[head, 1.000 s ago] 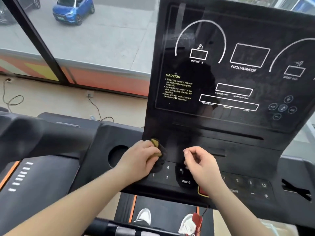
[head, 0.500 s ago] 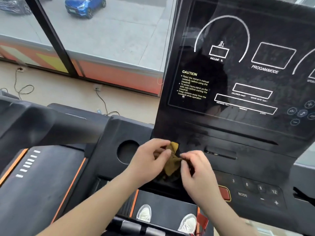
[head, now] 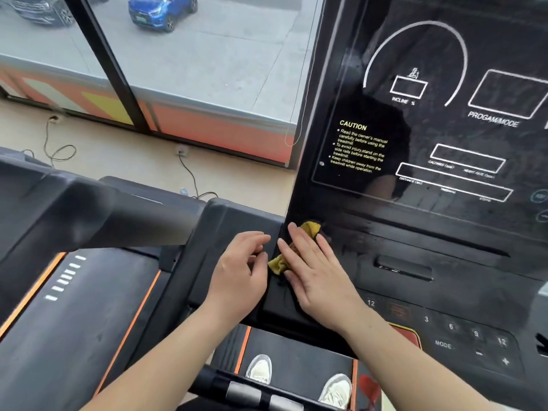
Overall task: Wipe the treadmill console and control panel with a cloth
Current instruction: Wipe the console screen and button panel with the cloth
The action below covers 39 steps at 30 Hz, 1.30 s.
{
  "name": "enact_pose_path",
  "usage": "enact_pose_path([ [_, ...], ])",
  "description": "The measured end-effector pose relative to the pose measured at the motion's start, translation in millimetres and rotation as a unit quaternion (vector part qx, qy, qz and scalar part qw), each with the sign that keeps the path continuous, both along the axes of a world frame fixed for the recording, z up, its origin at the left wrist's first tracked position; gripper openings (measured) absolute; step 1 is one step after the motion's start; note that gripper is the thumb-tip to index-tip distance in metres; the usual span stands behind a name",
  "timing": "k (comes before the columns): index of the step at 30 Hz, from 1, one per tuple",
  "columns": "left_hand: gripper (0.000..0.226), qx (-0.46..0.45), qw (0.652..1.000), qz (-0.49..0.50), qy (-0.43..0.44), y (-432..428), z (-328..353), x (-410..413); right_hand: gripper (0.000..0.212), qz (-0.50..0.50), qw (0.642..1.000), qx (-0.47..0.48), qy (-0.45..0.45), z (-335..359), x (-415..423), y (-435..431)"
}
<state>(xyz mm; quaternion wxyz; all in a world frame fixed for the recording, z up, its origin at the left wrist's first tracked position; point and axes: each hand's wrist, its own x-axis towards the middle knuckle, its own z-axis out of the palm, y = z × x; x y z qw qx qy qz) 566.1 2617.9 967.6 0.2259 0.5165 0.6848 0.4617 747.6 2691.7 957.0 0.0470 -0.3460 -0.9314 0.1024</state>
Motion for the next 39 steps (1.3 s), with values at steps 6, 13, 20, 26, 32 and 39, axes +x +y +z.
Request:
enact_pose_path([
  [6,0.03,-0.03,0.998,-0.055,0.007,8.6,-5.6,12.3,0.064,-0.222,0.974,-0.003,0.046,-3.3,53.0,-18.1],
  [13,0.027,-0.049,0.993,-0.038,0.104,7.6,-11.6,20.5,0.055,-0.174,0.983,0.064,0.022,-11.2,28.3,-27.6],
  [20,0.034,-0.087,0.975,-0.048,0.199,12.5,-26.0,2.1,0.07,-0.119,0.987,0.089,-0.061,-1.0,49.2,-5.8],
  [26,0.038,-0.024,0.959,-0.069,0.273,6.2,-42.6,-7.4,0.065,-0.187,0.982,0.009,-0.008,-4.9,11.6,-24.0],
  [32,0.045,-0.029,0.963,-0.087,0.253,7.3,-49.4,-13.4,0.064,-0.013,0.999,-0.033,-0.023,0.2,17.1,-25.9],
  [39,0.045,-0.033,0.965,-0.085,0.246,4.3,-51.2,-11.4,0.07,-0.235,0.969,0.013,-0.071,-3.1,25.9,-40.3],
])
